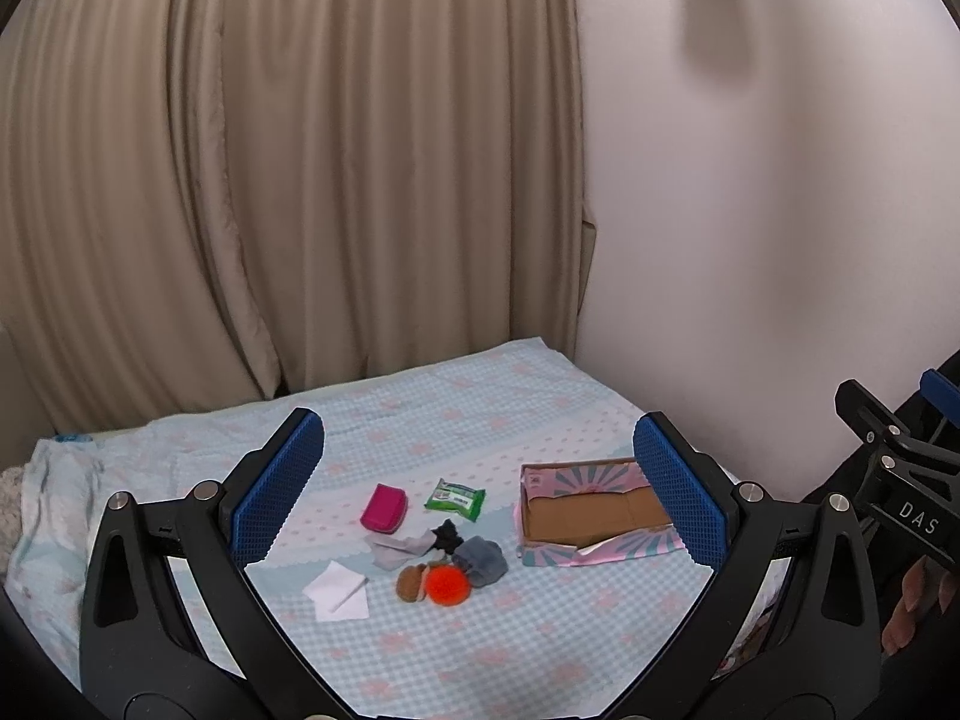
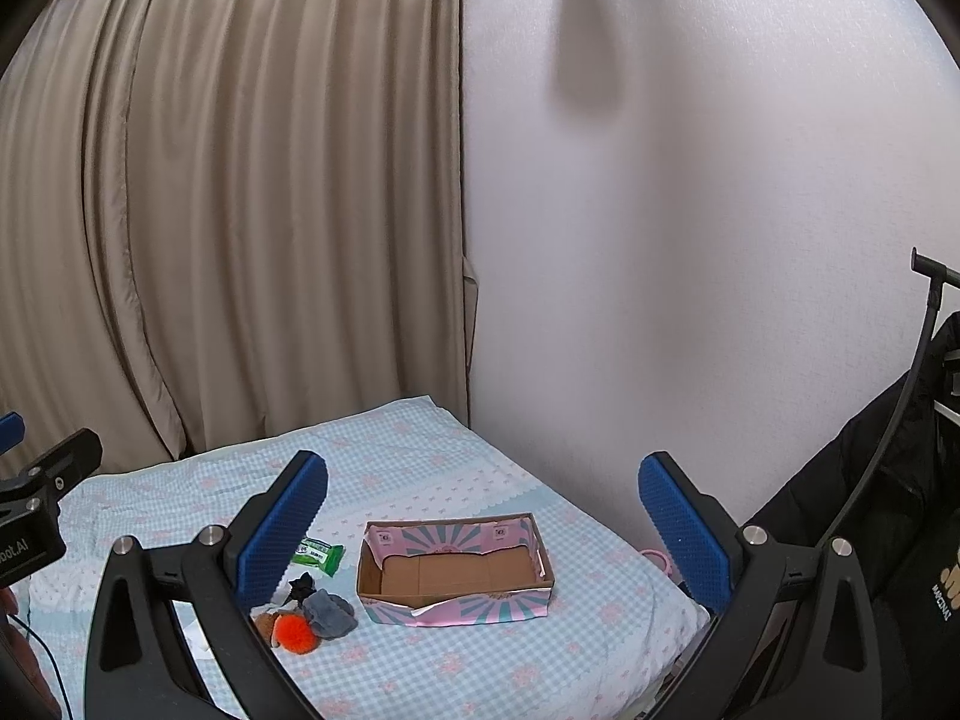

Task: Organize soft objects

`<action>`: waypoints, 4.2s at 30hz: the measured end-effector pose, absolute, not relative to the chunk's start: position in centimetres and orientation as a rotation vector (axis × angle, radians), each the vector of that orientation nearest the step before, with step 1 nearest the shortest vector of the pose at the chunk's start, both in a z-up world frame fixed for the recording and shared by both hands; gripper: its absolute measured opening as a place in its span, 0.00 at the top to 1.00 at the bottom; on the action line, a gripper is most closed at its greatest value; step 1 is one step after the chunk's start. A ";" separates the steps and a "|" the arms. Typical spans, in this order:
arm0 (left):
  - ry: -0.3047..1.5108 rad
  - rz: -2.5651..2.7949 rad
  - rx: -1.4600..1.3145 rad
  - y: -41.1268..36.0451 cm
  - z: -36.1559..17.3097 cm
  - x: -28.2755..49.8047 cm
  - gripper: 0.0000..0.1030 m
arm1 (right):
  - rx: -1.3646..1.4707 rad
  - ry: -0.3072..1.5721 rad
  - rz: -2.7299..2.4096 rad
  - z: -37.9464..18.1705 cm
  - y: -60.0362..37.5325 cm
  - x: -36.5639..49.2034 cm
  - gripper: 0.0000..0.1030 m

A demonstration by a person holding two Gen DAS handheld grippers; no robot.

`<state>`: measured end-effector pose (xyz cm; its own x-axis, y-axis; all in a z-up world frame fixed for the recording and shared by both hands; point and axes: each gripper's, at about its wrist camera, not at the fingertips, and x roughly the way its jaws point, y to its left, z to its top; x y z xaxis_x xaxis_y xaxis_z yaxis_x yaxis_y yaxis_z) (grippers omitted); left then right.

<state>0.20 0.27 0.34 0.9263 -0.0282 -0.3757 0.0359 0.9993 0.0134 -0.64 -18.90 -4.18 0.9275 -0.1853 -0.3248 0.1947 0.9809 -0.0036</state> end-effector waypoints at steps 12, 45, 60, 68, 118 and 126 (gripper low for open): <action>0.394 -0.040 0.019 0.5 0.4 0.3 0.01 | 0.037 0.340 -0.207 -4.3 -19.1 -0.7 0.00; 0.677 0.102 0.014 17.5 -18.2 7.2 0.01 | 0.009 0.648 0.051 -19.2 -5.9 10.3 0.00; 0.864 -0.079 0.130 23.9 -38.7 19.6 0.01 | 0.096 0.838 0.020 -36.9 4.1 20.0 0.00; 0.946 -0.117 0.179 23.4 -48.2 22.3 0.01 | 0.223 0.947 -0.043 -46.1 4.8 23.7 0.22; 0.899 -0.046 0.020 24.6 -39.4 22.7 0.86 | 0.320 0.867 0.033 -40.9 3.9 23.0 0.69; 0.805 -0.085 0.038 21.5 -28.4 23.0 0.86 | 0.236 0.786 0.065 -31.0 1.7 21.3 0.69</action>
<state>23.02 21.46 -28.38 0.6902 -0.0615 -0.7210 0.0902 0.9959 0.0013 21.29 1.66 -31.03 0.7062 0.1454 -0.6930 0.0299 0.9717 0.2343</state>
